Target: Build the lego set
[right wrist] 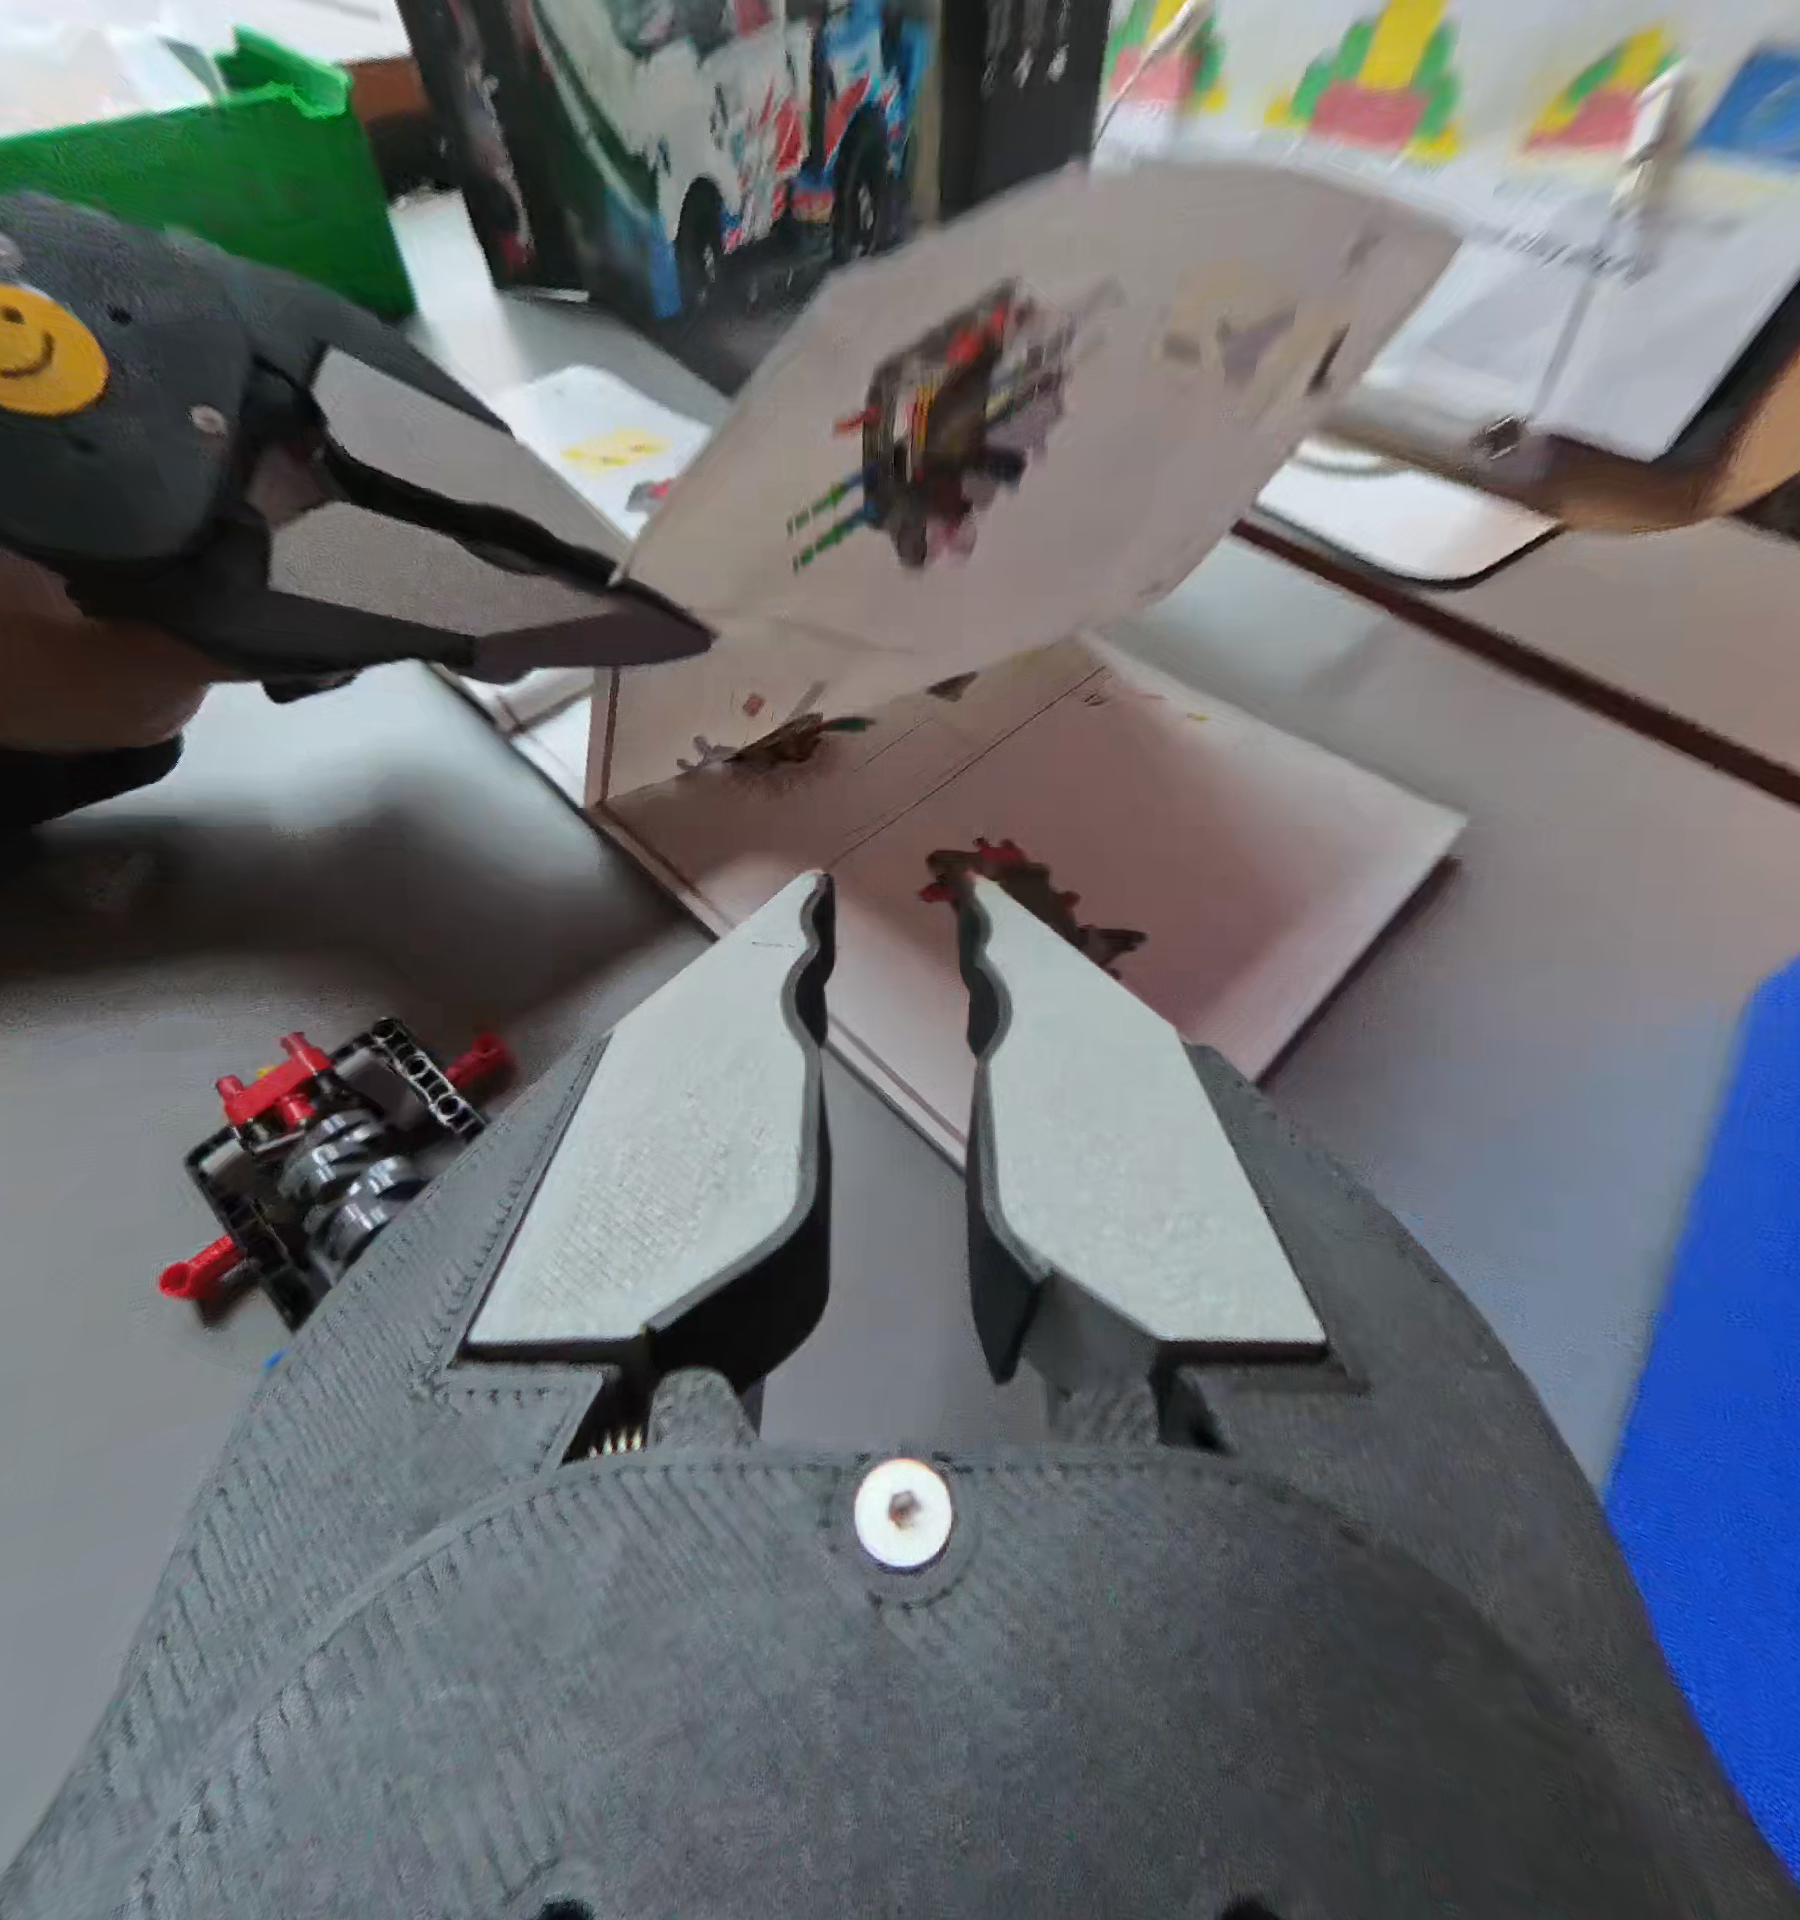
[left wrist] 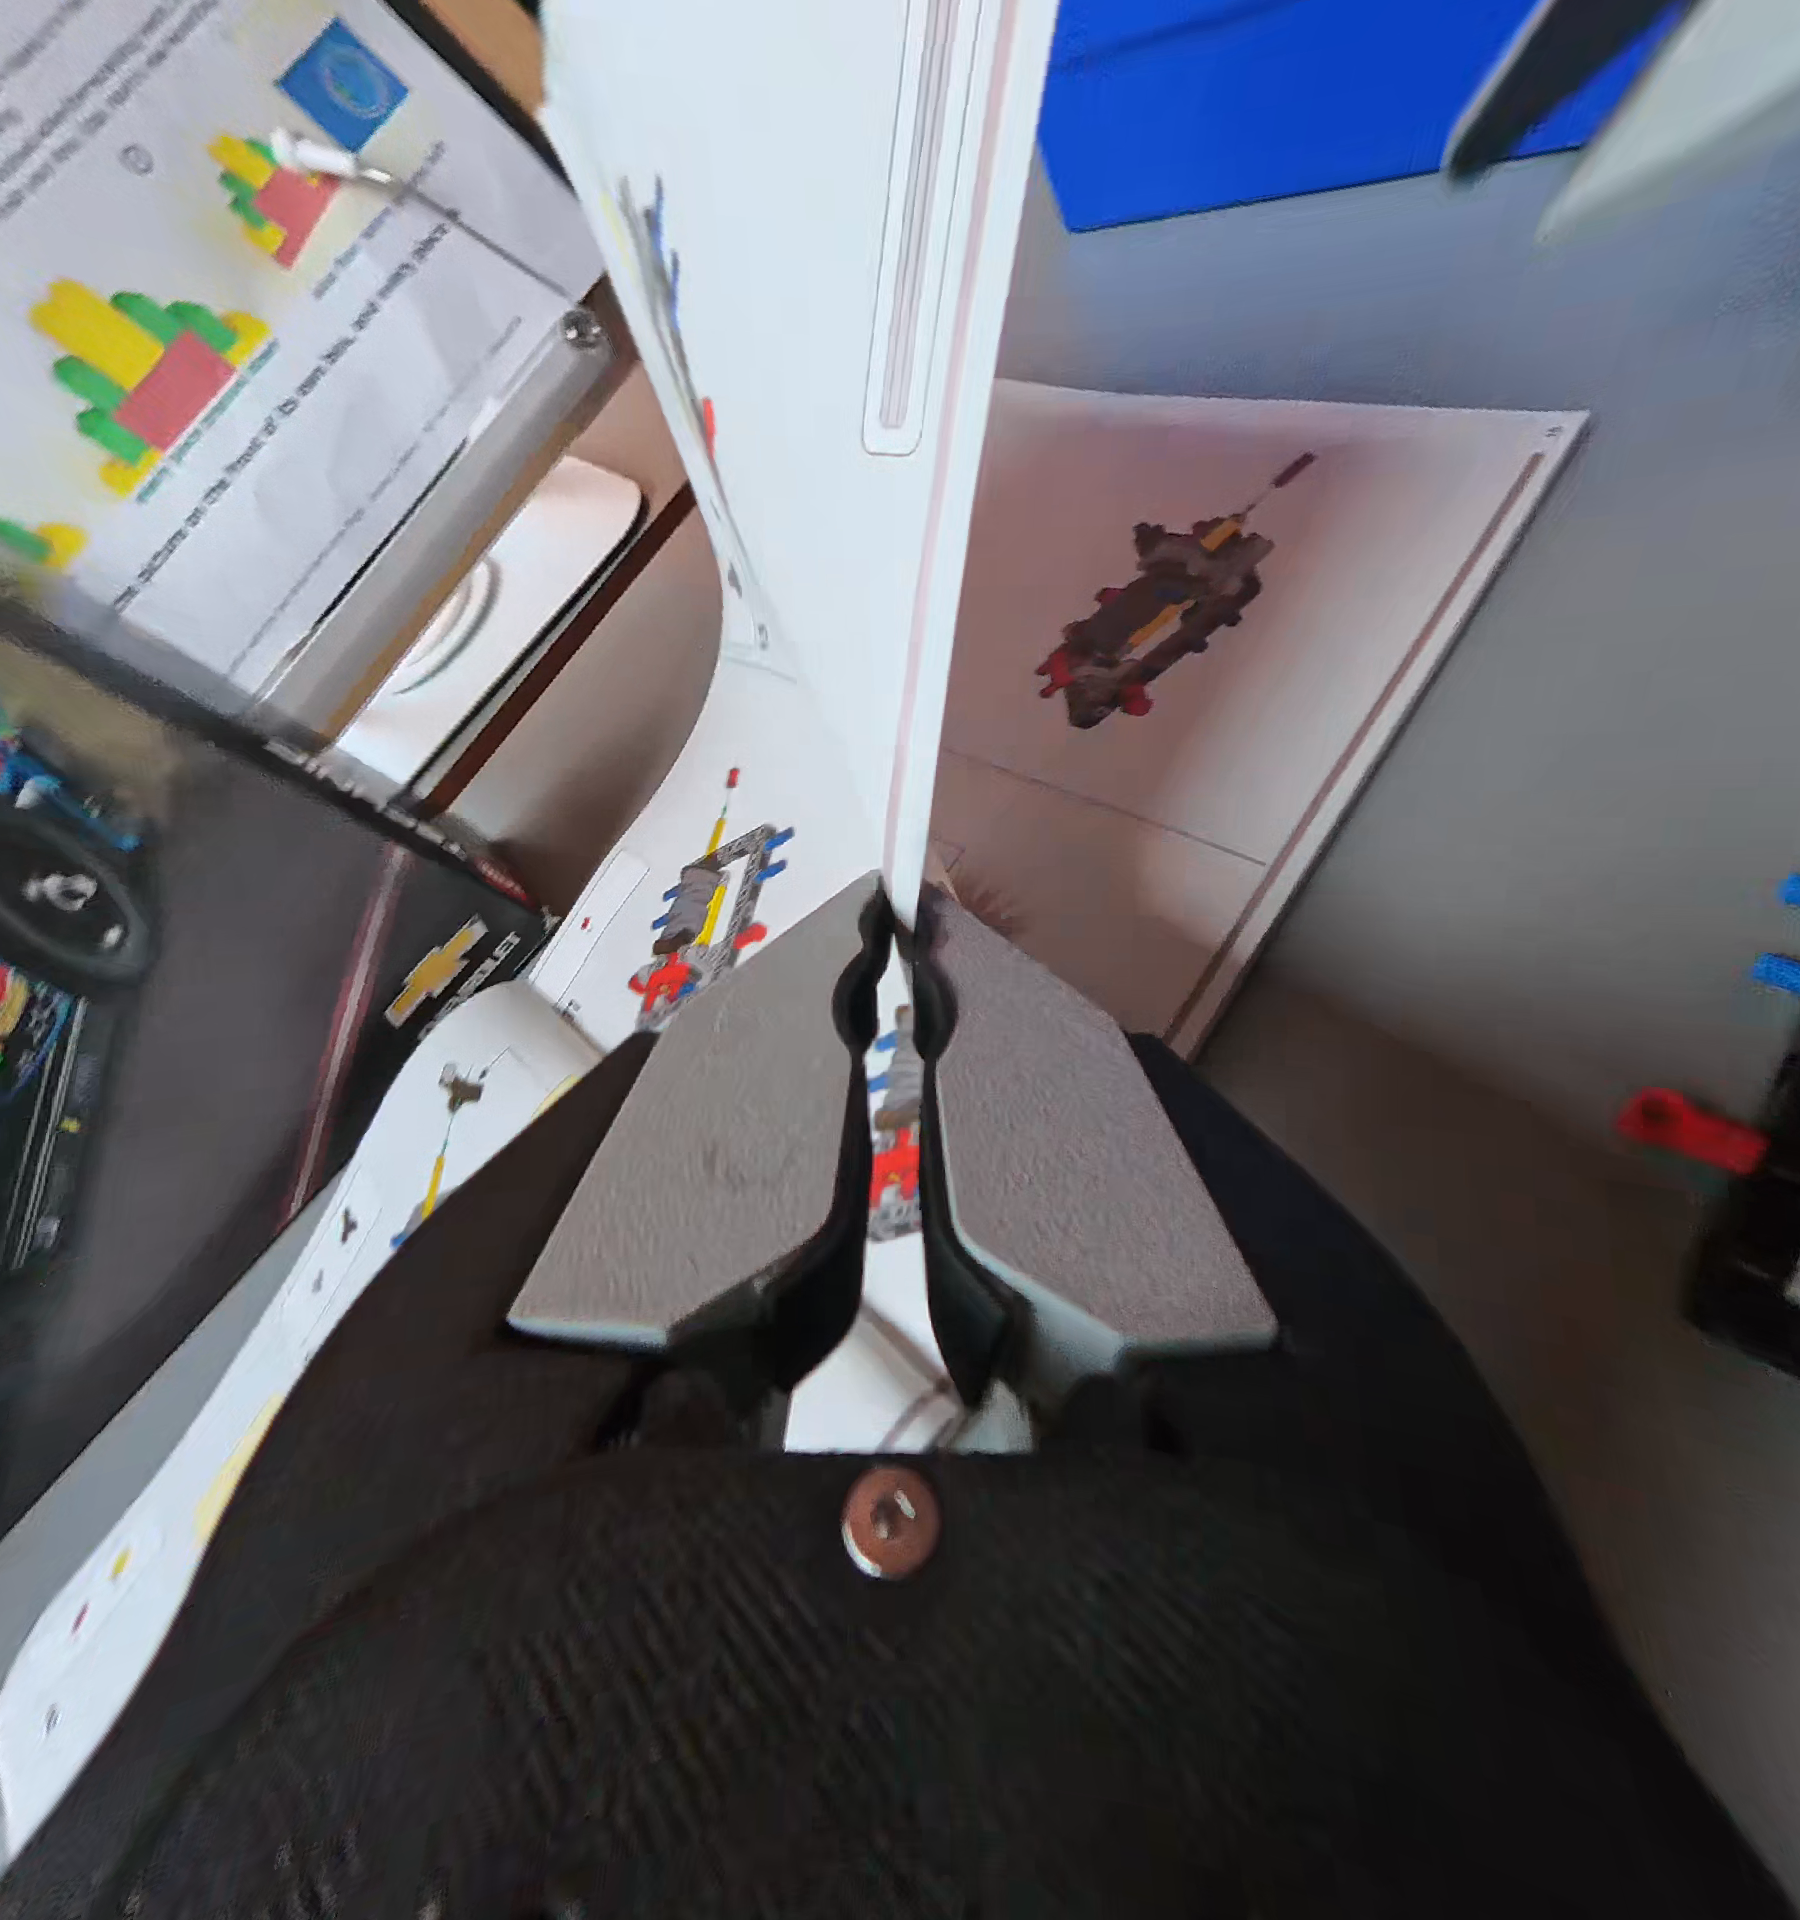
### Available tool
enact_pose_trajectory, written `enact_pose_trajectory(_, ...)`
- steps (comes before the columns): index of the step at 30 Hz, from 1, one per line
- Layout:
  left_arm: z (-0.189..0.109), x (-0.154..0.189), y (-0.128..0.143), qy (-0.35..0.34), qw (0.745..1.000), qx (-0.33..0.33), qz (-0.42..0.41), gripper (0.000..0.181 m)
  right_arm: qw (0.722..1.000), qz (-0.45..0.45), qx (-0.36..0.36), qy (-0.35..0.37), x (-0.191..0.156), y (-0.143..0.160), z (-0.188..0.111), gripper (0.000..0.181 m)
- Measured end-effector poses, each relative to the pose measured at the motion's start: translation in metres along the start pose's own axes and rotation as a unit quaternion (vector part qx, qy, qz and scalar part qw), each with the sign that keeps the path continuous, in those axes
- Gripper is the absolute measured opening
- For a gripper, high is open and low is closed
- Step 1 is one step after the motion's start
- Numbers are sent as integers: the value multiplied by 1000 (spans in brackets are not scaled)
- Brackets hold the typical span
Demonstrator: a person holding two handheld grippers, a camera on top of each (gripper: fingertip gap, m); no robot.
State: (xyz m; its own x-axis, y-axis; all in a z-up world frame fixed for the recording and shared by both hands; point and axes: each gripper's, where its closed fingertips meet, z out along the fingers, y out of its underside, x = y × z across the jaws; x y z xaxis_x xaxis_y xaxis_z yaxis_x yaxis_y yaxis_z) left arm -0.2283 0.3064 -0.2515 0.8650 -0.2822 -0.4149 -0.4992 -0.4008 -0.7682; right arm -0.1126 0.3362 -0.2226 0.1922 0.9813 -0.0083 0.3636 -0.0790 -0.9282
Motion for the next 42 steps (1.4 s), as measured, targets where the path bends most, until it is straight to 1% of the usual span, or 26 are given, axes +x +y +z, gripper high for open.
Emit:
enact_pose_trajectory(1,-5,-6,3,-9,1000,-2,-9,0,999,9,-24,-19,-5,4,14,24)
enact_pose_trajectory(3,-15,-14,10,-24,999,-6,-28,0,998,0,-65,-24,-3,6,43,20)
enact_pose_trajectory(4,-21,-17,12,-30,999,-7,-39,0,996,-5,-80,-25,-1,4,57,22)
enact_pose_trajectory(6,-35,-25,20,-46,997,-11,-57,0,995,-2,-87,-51,-8,-10,84,26)
enact_pose_trajectory(9,-58,-41,35,-78,994,-22,-76,1,991,10,-81,-103,-29,-38,116,28)
enact_pose_trajectory(12,-84,-57,55,-100,989,-28,-104,2,985,15,-98,-139,-52,-49,143,30)
enact_pose_trajectory(13,-93,-61,61,-101,988,-27,-117,3,983,13,-108,-149,-60,-49,151,30)
enact_pose_trajectory(16,-117,-69,83,-110,982,-29,-149,7,980,-14,-137,-145,-75,-43,175,29)
enact_pose_trajectory(18,-129,-76,96,-121,981,-22,-148,4,977,-26,-157,-144,-83,-36,189,29)
enact_pose_trajectory(19,-133,-81,102,-127,981,-23,-147,1,975,-30,-162,-149,-88,-34,194,29)
enact_pose_trajectory(21,-130,-85,112,-112,979,-31,-170,2,973,-39,-174,-149,-95,-28,206,28)
enact_pose_trajectory(24,-130,-83,121,-76,970,-45,-225,1,970,-47,-189,-148,-102,-21,218,28)
enact_pose_trajectory(27,-136,-78,124,-62,965,-21,-254,0,968,-63,-193,-144,-106,-23,225,28)
enact_pose_trajectory(28,-137,-78,130,-65,966,-37,-248,0,966,-68,-197,-156,-110,-22,226,27)
enact_pose_trajectory(29,-140,-78,139,-69,965,-66,-243,0,959,-74,-211,-176,-117,-16,226,25)
enact_pose_trajectory(30,-145,-78,145,-72,964,-83,-244,0,949,-80,-234,-196,-125,-8,225,30)
enact_pose_trajectory(31,-152,-78,146,-71,964,-80,-245,3,944,-95,-246,-199,-127,-5,225,29)
enact_pose_trajectory(32,-161,-78,144,-72,965,-69,-243,2,946,-117,-241,-182,-123,-10,225,15)
enact_pose_trajectory(33,-170,-80,143,-81,966,-61,-237,1,953,-134,-223,-156,-114,-21,226,8)
enact_pose_trajectory(35,-185,-85,143,-101,968,-56,-224,0,966,-125,-181,-137,-103,-47,222,9)
enact_pose_trajectory(37,-192,-85,142,-96,967,-59,-228,5,971,-91,-170,-139,-93,-59,215,14)
enact_pose_trajectory(38,-194,-84,141,-92,967,-58,-229,9,971,-78,-177,-141,-89,-56,213,13)
enact_pose_trajectory(39,-195,-85,140,-94,967,-55,-228,10,969,-70,-196,-135,-83,-48,213,12)
enact_pose_trajectory(40,-194,-87,140,-99,968,-51,-225,10,964,-71,-220,-128,-79,-34,213,7)
enact_pose_trajectory(41,-192,-88,140,-101,969,-47,-222,10,958,-78,-240,-136,-82,-19,214,0)
enact_pose_trajectory(42,-187,-85,138,-94,970,-45,-221,10,956,-87,-243,-142,-86,-10,216,2)
